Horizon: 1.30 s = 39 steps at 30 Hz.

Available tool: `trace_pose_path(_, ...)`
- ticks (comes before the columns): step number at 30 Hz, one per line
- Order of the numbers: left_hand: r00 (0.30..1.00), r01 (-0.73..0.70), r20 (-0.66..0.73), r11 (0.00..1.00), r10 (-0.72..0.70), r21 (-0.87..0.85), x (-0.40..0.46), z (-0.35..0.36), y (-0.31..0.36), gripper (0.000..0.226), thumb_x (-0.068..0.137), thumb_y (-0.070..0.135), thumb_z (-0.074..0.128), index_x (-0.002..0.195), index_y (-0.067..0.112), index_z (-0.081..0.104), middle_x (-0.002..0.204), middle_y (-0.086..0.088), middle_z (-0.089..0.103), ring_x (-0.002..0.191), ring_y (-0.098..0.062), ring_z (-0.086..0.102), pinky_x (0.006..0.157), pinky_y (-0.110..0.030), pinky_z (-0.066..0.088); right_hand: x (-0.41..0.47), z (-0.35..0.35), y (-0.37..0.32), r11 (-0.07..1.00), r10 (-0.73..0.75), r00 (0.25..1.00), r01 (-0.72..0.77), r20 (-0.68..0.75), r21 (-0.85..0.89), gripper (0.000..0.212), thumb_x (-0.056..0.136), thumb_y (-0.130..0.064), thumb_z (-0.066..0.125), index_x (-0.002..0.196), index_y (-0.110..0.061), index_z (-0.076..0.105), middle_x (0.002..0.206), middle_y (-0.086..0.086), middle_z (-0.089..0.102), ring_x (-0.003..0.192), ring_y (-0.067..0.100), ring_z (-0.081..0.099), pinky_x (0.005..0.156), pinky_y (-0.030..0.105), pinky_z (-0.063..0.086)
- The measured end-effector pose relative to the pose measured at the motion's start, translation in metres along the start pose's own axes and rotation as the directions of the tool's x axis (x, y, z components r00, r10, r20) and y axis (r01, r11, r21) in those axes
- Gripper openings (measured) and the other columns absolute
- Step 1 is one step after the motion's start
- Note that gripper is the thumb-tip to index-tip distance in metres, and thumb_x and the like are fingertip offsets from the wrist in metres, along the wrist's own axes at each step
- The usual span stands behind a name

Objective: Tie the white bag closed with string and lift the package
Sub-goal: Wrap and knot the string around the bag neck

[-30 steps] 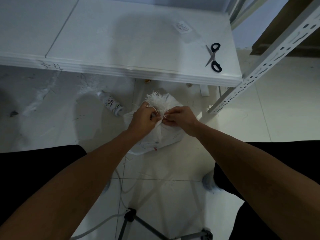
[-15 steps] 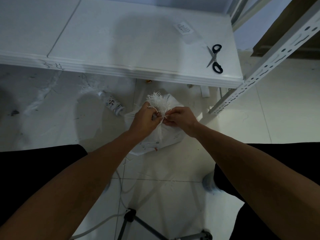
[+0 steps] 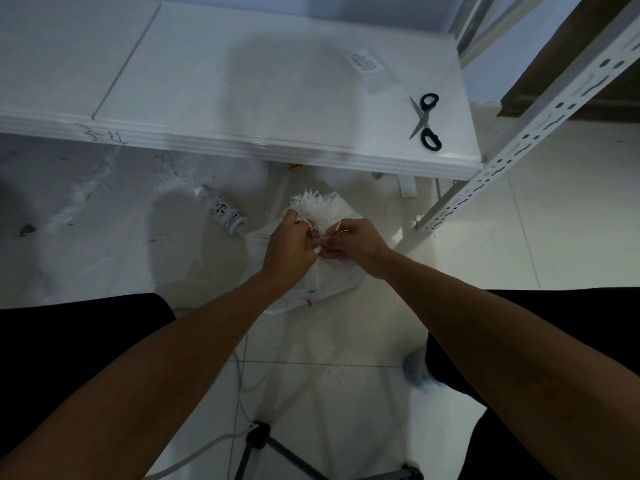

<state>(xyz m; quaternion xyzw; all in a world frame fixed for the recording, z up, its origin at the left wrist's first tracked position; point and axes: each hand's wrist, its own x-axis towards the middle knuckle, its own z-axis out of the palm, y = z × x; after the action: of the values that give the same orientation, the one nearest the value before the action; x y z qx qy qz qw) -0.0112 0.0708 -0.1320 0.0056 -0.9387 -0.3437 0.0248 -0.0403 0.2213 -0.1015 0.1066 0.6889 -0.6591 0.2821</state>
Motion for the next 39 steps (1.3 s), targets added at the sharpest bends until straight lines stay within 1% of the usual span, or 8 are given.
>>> trace_pose_path(8, 1.000, 0.008, 0.000, 0.999, -0.008, -0.033, 0.004, -0.002, 0.003, 0.018, 0.084, 0.020, 0.068, 0.078, 0.004, 0.064, 0.102, -0.012, 0.053, 0.075, -0.024, 0.057, 0.066, -0.026, 0.038, 0.003, -0.001, 0.004, 0.998, 0.010, 0.998, -0.007, -0.058, 0.056, 0.022, 0.081, 0.007, 0.070, 0.100, 0.016, 0.062, 0.087, 0.026, 0.067, 0.079, 0.031, 0.069, 0.078, 0.040, 0.062)
trace_pose_path(12, 0.997, 0.066, 0.035, 0.989, -0.062, -0.133, 0.009, -0.002, -0.002, 0.020, 0.078, 0.026, 0.077, 0.075, 0.008, 0.068, 0.096, -0.006, 0.055, 0.076, -0.019, 0.059, 0.067, -0.029, 0.045, 0.001, 0.000, 0.004, 0.999, -0.012, 0.998, 0.014, -0.059, 0.037, 0.018, 0.080, 0.005, 0.073, 0.095, 0.011, 0.064, 0.091, 0.029, 0.068, 0.082, 0.034, 0.069, 0.080, 0.043, 0.061)
trace_pose_path(19, 0.995, 0.102, 0.015, 0.978, -0.101, -0.182, 0.007, -0.001, -0.004, 0.019, 0.072, 0.023, 0.082, 0.072, 0.008, 0.070, 0.083, 0.003, 0.052, 0.075, -0.016, 0.057, 0.066, -0.024, 0.038, -0.003, -0.001, 0.004, 0.998, -0.008, 1.000, 0.009, -0.012, 0.062, 0.020, 0.082, 0.008, 0.070, 0.097, 0.018, 0.062, 0.090, 0.026, 0.071, 0.077, 0.029, 0.069, 0.069, 0.033, 0.063)
trace_pose_path(22, 0.995, 0.100, 0.015, 0.972, -0.099, -0.215, 0.007, -0.003, -0.006, 0.020, 0.070, 0.026, 0.084, 0.071, 0.011, 0.071, 0.079, 0.004, 0.055, 0.071, -0.014, 0.057, 0.063, -0.022, 0.041, -0.003, 0.000, 0.004, 1.000, -0.028, 0.999, 0.027, -0.041, -0.014, 0.018, 0.082, 0.006, 0.071, 0.095, 0.017, 0.066, 0.075, 0.013, 0.073, 0.063, 0.018, 0.066, 0.060, 0.023, 0.058)
trace_pose_path(25, 0.996, 0.091, 0.017, 0.961, -0.089, -0.261, 0.008, -0.005, -0.007, 0.022, 0.070, 0.031, 0.084, 0.063, 0.021, 0.065, 0.071, 0.010, 0.052, 0.064, -0.004, 0.051, 0.059, -0.018, 0.037, 0.002, 0.003, 0.004, 0.987, -0.061, 0.991, 0.042, -0.119, -0.157, 0.012, 0.080, -0.001, 0.075, 0.087, 0.008, 0.073, 0.066, 0.013, 0.069, 0.061, 0.022, 0.060, 0.055, 0.025, 0.054)
trace_pose_path(31, 0.996, 0.084, 0.017, 0.966, -0.082, -0.243, 0.008, -0.003, -0.009, 0.025, 0.070, 0.035, 0.082, 0.068, 0.013, 0.069, 0.074, 0.007, 0.052, 0.064, -0.001, 0.049, 0.058, -0.017, 0.035, 0.006, 0.003, 0.006, 0.904, -0.108, 0.982, 0.033, -0.153, -0.427, 0.014, 0.082, -0.015, 0.076, 0.077, -0.002, 0.075, 0.060, 0.009, 0.066, 0.044, 0.010, 0.054, 0.045, 0.018, 0.046)
trace_pose_path(36, 0.999, 0.019, 0.054, 0.953, -0.003, -0.302, 0.004, -0.005, -0.012, 0.016, 0.073, 0.022, 0.081, 0.082, 0.014, 0.072, 0.087, 0.000, 0.055, 0.075, -0.013, 0.059, 0.068, -0.023, 0.046, 0.010, 0.005, 0.007, 0.865, -0.113, 0.982, 0.023, -0.150, -0.501, 0.024, 0.081, -0.023, 0.075, 0.070, -0.002, 0.072, 0.060, 0.009, 0.065, 0.052, 0.016, 0.056, 0.055, 0.028, 0.047)
trace_pose_path(39, 0.998, -0.006, 0.063, 0.950, 0.027, -0.313, 0.002, -0.009, -0.013, 0.023, 0.068, 0.015, 0.082, 0.087, 0.022, 0.073, 0.087, 0.001, 0.053, 0.075, -0.011, 0.058, 0.068, -0.018, 0.045, 0.009, 0.004, 0.004, 0.855, -0.103, 0.984, 0.013, -0.145, -0.518, 0.025, 0.079, -0.026, 0.078, 0.063, -0.007, 0.071, 0.054, 0.004, 0.062, 0.047, 0.011, 0.052, 0.052, 0.023, 0.044)
